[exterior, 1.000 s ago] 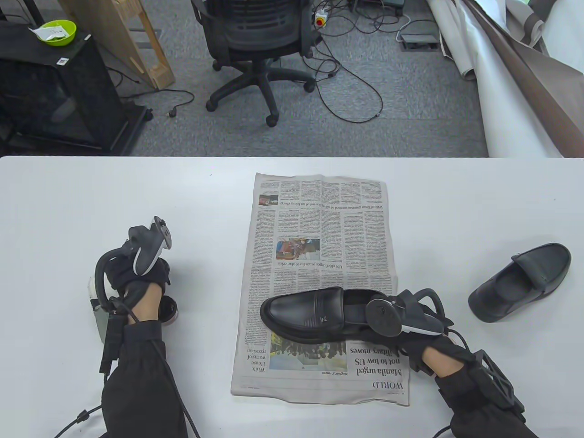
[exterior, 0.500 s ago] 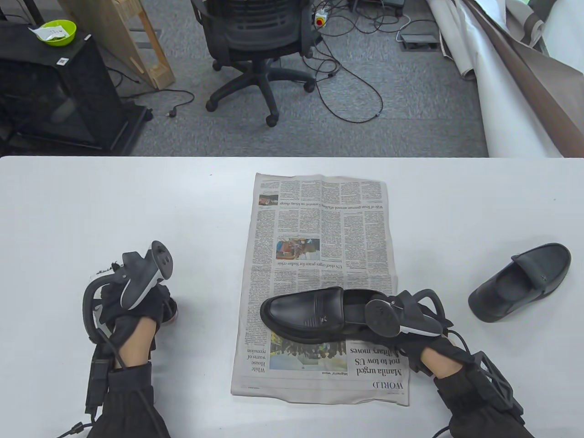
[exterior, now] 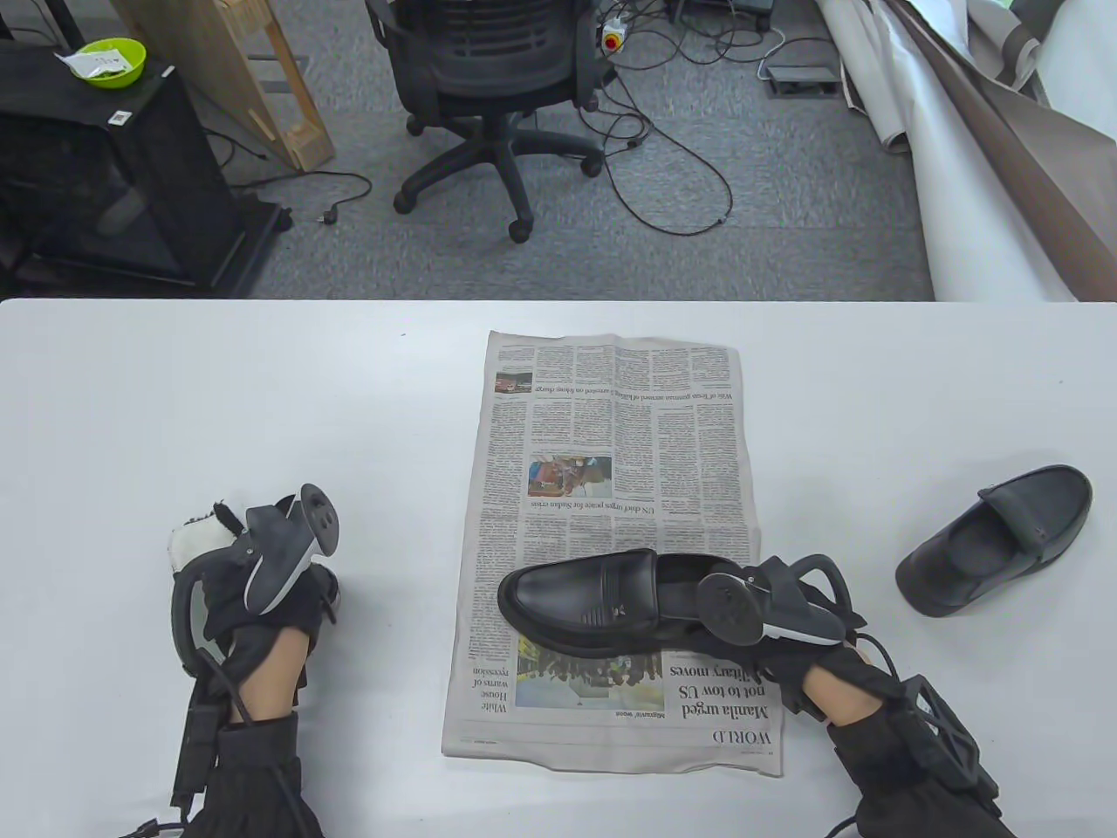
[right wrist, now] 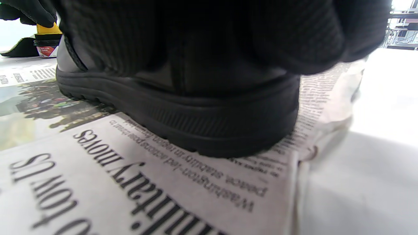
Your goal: Dip and apply built-in sponge shoe polish on shoes
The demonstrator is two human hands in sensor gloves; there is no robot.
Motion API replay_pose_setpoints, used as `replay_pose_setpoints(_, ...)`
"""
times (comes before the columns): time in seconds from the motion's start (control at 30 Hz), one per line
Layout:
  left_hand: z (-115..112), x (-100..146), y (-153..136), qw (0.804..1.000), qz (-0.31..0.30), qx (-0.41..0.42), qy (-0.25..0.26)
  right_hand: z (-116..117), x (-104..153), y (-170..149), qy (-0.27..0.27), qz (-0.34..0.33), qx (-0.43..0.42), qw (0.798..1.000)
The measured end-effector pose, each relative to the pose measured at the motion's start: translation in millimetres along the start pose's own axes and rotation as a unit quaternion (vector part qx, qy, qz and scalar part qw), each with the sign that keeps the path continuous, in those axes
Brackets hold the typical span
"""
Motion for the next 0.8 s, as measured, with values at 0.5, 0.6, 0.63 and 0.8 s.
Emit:
replay_pose_setpoints(0.5, 47.7, 78.6, 77.1, 0.982, -0.169, 0.052, 0.067, 0.2, 0.0, 0.3, -0.001, -0.001, -0.001, 1.000)
replay_pose_setpoints(0.6, 56.6, 101.3, 107.8, 0.969, -0.228, 0.064, 0.065, 0.2, -0.1, 0.2, -0.001, 0.000, 0.000, 1.000)
replay_pose_setpoints(0.63, 60.1, 108.9, 121.0, 0.964, -0.251, 0.066, 0.062, 0.2, -0.2, 0.1, 0.000, 0.000, -0.001, 1.000)
replay_pose_setpoints(0.8, 65.2, 124.5, 164.3, 0.960, -0.270, 0.040, 0.060, 0.3, -0.3, 0.2, -0.001, -0.002, 0.000, 1.000)
Point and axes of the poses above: the tracker on the back of each hand, its own y axis roughly to the thumb side, its own x axis roughly from the fingertips to the wrist, z = x × y, the point moved 3 cm from there along -x, roughly from the wrist to the fingertips, and after that the axes turned 6 degrees about z, right-handed, at the moved point
